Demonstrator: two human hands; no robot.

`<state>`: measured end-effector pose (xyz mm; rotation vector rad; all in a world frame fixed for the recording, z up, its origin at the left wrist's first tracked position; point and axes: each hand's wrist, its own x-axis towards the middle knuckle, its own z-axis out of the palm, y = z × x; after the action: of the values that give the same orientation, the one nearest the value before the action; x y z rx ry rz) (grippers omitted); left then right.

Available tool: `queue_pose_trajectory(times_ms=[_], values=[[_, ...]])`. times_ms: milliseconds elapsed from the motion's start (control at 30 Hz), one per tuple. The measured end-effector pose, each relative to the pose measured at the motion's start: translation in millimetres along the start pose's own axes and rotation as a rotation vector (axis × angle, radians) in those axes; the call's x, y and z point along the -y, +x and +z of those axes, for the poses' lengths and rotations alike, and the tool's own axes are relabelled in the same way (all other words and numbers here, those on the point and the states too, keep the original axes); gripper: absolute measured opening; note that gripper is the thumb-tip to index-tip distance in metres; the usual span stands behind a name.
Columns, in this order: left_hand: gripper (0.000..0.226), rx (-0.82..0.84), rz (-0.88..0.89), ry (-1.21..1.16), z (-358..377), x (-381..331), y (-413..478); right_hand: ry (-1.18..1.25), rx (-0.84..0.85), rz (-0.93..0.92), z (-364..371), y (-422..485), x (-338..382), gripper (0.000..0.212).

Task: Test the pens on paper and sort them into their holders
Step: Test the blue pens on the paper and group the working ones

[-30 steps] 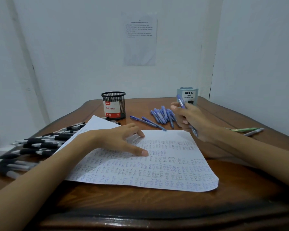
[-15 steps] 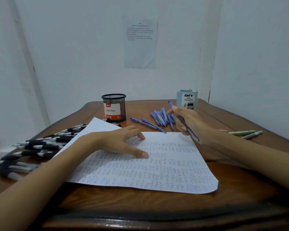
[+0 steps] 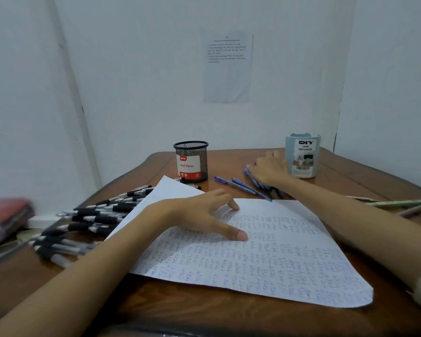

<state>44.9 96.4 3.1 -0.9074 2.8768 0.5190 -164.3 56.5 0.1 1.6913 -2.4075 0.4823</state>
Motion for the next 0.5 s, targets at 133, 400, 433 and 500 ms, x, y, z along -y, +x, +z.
queue_pose_trajectory(times_ms=[133, 400, 433, 500], values=[[0.066, 0.001, 0.009, 0.005, -0.6, -0.9, -0.8, -0.017, 0.115, -0.184, 16.2, -2.0, -2.2, 0.065], [0.067, -0.02, 0.015, 0.008, -0.2, 0.3, -1.7, -0.047, 0.188, -0.216, 28.3, 10.0, 9.5, 0.046], [0.067, -0.021, 0.015, 0.008, -0.2, 0.3, -1.8, -0.055, 0.189, -0.178, 28.5, 13.2, 8.1, 0.047], [0.067, -0.023, 0.015, 0.008, -0.2, 0.4, -1.6, -0.087, 0.168, -0.113, 29.7, 19.7, 5.1, 0.048]])
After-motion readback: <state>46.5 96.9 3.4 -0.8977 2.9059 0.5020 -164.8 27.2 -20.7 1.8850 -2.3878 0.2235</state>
